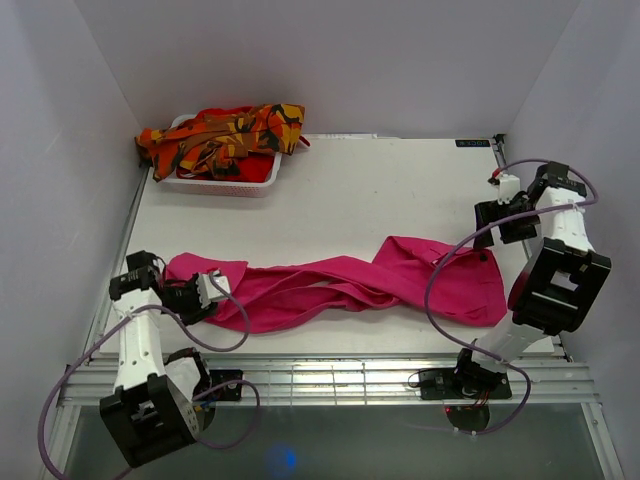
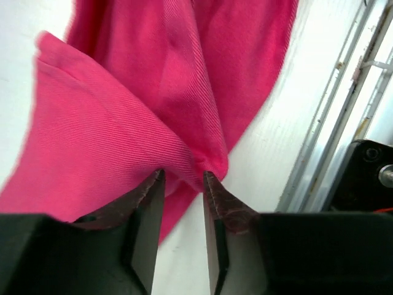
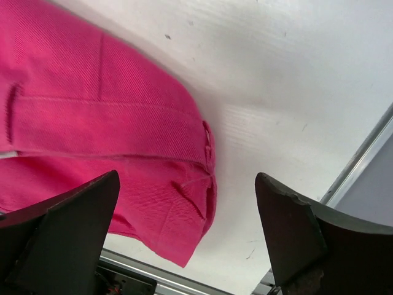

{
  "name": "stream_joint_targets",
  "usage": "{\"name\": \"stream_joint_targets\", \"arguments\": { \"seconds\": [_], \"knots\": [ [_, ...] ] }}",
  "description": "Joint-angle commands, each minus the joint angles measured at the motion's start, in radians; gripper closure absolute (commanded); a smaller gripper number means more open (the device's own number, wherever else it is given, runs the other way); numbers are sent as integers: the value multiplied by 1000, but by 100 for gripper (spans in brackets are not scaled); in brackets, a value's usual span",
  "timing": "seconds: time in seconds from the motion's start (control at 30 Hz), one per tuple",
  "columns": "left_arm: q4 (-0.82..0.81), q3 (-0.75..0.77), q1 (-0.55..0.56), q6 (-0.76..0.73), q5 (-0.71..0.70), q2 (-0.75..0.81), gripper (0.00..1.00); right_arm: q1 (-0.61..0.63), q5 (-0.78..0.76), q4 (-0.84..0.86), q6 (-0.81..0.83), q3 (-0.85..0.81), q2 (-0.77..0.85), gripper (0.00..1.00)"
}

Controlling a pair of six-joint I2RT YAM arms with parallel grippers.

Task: Fold and stack the trousers
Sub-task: Flatten the trousers out

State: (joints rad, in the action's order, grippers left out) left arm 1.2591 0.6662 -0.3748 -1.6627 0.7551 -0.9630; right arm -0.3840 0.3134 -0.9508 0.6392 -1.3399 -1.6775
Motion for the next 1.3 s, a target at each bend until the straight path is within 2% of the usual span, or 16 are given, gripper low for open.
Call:
{"name": "stream_joint_targets", "arguments": {
  "seconds": [0.0,0.03,0.07,0.13,0.17,0.23,0.4,0.53,0.67,0.77,0.97,1.07,1.1,1.17,1.23,1.27],
  "knots": [
    [-13,94,2,4,152,12,53,69,76,-63,27,-84,24,5],
    [-27,137,2,156,177,-21,51,85,81,-62,27,-88,28,5],
    [-47,180,2,231,197,-61,50,106,88,-62,39,-96,32,5],
    [-52,324,2,401,231,-208,37,175,89,-57,31,-99,36,4],
    [-53,369,2,450,237,-258,28,228,81,-49,25,-102,30,4],
    [-88,472,2,589,240,-390,2,282,69,-31,8,-102,18,2],
    [-249,527,2,767,159,-536,2,449,39,32,-61,-133,-62,1],
    [-294,512,2,742,78,-623,2,511,12,72,-94,-162,-137,0],
    [-261,515,4,735,107,-654,2,557,16,76,-122,-194,-224,0],
    [-244,492,60,742,132,-635,2,574,9,96,-134,-185,-257,8],
    [-398,369,259,866,3,-528,2,576,-33,136,-156,-166,-301,39],
    [-498,288,358,917,-137,-493,2,576,-51,149,-162,-169,-298,60],
    [-524,258,379,929,-173,-493,2,576,-60,150,-165,-179,-298,74],
    [-573,248,412,949,-258,-503,3,573,-89,150,-171,-192,-297,91],
    [-587,268,415,960,-304,-537,10,570,-103,150,-176,-214,-297,92],
    [-586,283,413,965,-339,-548,21,562,-111,150,-179,-223,-294,92]
  ]
}}
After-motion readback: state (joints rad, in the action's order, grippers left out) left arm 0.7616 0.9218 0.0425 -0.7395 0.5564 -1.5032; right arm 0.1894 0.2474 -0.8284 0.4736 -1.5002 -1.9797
